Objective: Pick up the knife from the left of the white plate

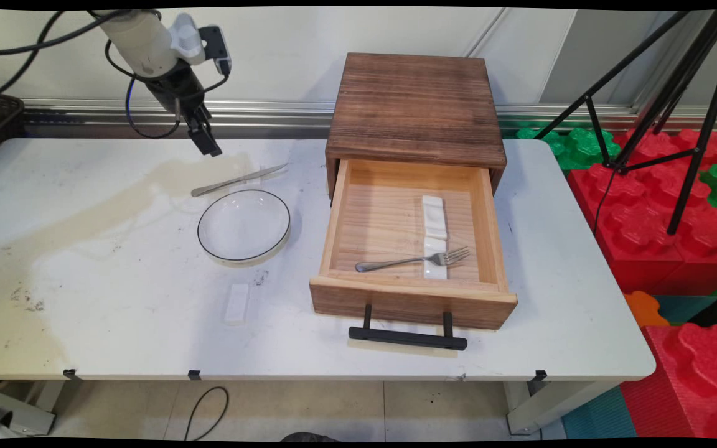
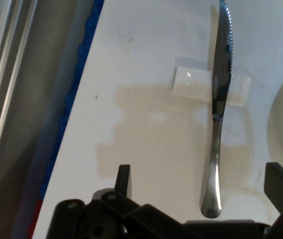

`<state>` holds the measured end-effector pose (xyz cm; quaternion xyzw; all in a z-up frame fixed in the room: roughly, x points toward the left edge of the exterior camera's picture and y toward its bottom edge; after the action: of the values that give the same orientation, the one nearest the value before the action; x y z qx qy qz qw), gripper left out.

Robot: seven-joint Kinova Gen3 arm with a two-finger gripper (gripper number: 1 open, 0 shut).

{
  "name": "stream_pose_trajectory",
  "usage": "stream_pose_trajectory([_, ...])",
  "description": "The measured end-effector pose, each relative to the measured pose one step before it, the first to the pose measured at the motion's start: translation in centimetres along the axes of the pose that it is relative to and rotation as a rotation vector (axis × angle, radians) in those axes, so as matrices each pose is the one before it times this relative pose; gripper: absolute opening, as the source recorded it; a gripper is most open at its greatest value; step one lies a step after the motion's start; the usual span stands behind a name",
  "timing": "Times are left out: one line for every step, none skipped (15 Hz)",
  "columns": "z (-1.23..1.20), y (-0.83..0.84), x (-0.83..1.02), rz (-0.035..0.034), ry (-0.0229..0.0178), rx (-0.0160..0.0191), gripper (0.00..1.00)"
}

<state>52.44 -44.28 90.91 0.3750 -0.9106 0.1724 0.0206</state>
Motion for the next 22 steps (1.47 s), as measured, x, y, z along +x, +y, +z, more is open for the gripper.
stream_pose_trajectory([0.532,-0.227,-0.062,0.00486,-0.00492,-0.00822,1.0])
stream_pose_trajectory([0.534,-0.214,-0.019,0.00565,-0.00372,-0.00929,1.0])
stream_pose_trajectory([0.623,-0.246,-0.002,0.00802,-0.00287,-0.01265,1.0])
stream_pose_trajectory([0.437,-0.168,0.024,0.00618,-0.00181,-0.00951,1.0])
stream_pose_trajectory([0.513,-0.187,0.022,0.00751,-0.00113,-0.01211,1.0])
stream_pose_trajectory([0.579,-0.228,0.008,0.00789,-0.00153,-0.0123,1.0])
stream_pose_trajectory([0.489,-0.206,0.051,0.00669,-0.00119,-0.00932,1.0])
stream_pose_trajectory([0.494,-0.206,0.04,0.00546,-0.00188,-0.0086,1.0])
stream_pose_trajectory([0.537,-0.231,0.022,0.00449,-0.0023,-0.00885,1.0])
stream_pose_trajectory([0.781,-0.346,0.089,0.00607,-0.00296,-0.01233,1.0])
stream_pose_trajectory([0.438,-0.196,-0.013,0.00279,-0.00144,-0.00718,1.0])
stream_pose_trajectory([0.504,-0.21,0.052,0.0047,-0.00015,-0.00962,1.0])
stream_pose_trajectory([0.5,-0.199,0.083,0.00538,0.00009,-0.00925,1.0])
stream_pose_trajectory([0.406,-0.153,0.052,0.00372,0.00092,-0.0074,1.0])
stream_pose_trajectory([0.468,-0.183,0.053,0.00372,0.00004,-0.00787,1.0])
stream_pose_trajectory([0.436,-0.179,0.051,0.0024,0.00006,-0.00701,1.0])
stream_pose_trajectory([0.337,-0.148,0.038,0.00131,0.00006,-0.00502,1.0])
stream_pose_trajectory([0.403,-0.192,0.042,0.00089,0.00038,-0.00573,1.0])
stream_pose_trajectory([0.337,-0.162,0.034,0.00072,0.00025,-0.00509,1.0])
stream_pose_trajectory([0.278,-0.137,0.024,0.00051,0.00039,-0.00417,1.0])
stream_pose_trajectory([0.302,-0.15,0.002,0.00055,-0.00012,-0.00441,1.0])
stream_pose_trajectory([0.265,-0.143,-0.006,0.00057,0.00005,-0.00371,1.0])
